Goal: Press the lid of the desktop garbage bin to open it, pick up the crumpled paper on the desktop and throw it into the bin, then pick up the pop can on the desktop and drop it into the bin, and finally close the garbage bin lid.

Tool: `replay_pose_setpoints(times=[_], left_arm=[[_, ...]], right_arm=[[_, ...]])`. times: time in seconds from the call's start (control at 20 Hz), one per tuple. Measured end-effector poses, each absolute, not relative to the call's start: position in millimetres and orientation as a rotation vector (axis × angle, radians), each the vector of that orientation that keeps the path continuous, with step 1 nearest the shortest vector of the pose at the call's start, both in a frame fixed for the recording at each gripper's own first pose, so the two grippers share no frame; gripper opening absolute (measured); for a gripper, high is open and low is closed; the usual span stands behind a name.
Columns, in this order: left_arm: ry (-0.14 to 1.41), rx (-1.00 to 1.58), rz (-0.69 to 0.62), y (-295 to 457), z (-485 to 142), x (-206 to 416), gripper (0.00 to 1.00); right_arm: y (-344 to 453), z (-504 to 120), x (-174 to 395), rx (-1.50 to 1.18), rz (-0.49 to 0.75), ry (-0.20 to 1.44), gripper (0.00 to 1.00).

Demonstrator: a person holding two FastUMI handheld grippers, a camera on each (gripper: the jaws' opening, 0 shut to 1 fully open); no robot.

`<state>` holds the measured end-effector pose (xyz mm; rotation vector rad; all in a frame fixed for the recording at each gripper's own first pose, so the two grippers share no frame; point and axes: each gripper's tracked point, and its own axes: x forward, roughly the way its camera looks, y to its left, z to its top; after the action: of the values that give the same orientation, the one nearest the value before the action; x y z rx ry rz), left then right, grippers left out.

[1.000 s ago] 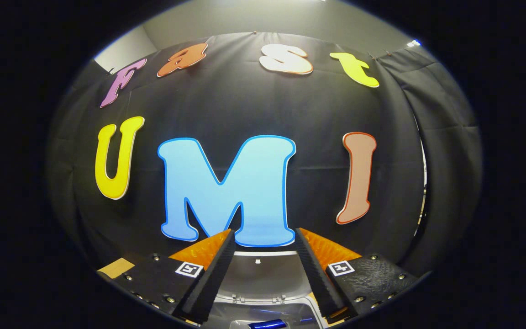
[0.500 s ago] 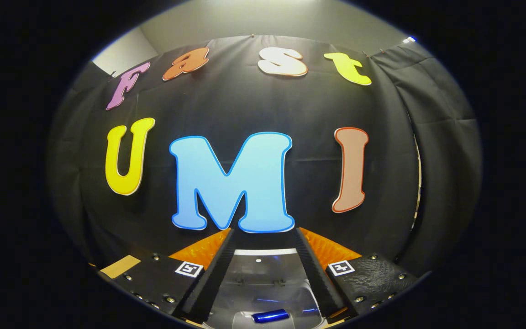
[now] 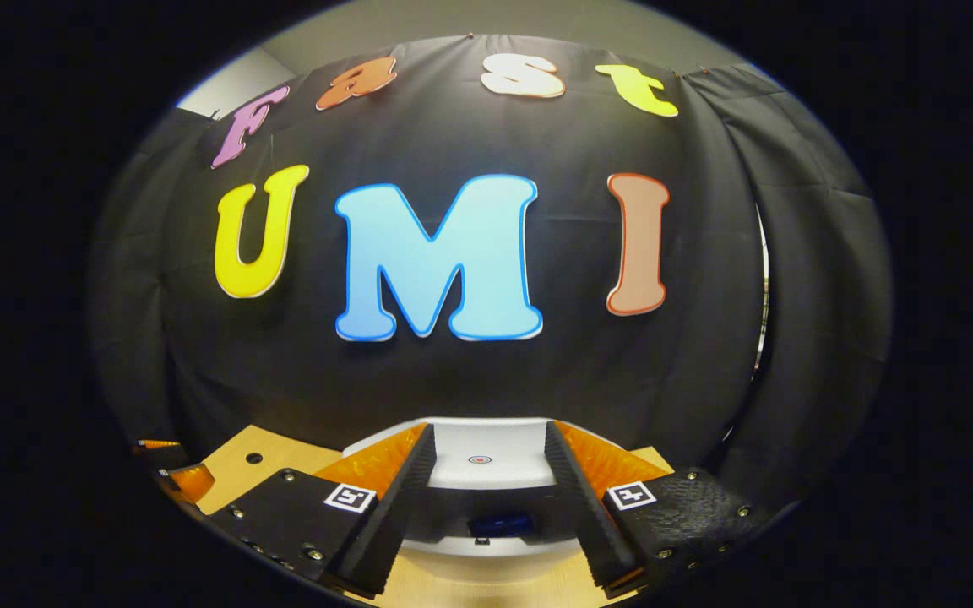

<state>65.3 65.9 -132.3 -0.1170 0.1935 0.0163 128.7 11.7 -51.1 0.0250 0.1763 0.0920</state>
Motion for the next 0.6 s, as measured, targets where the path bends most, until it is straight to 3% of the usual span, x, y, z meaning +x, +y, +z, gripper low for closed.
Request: replay_pose_setpoints(times=[0.6], left_arm=[[0.189, -0.120, 0.033, 68, -128, 53, 0.96]], right_arm=[[14, -102, 112, 0.011, 0.098, 0.271, 0.85]])
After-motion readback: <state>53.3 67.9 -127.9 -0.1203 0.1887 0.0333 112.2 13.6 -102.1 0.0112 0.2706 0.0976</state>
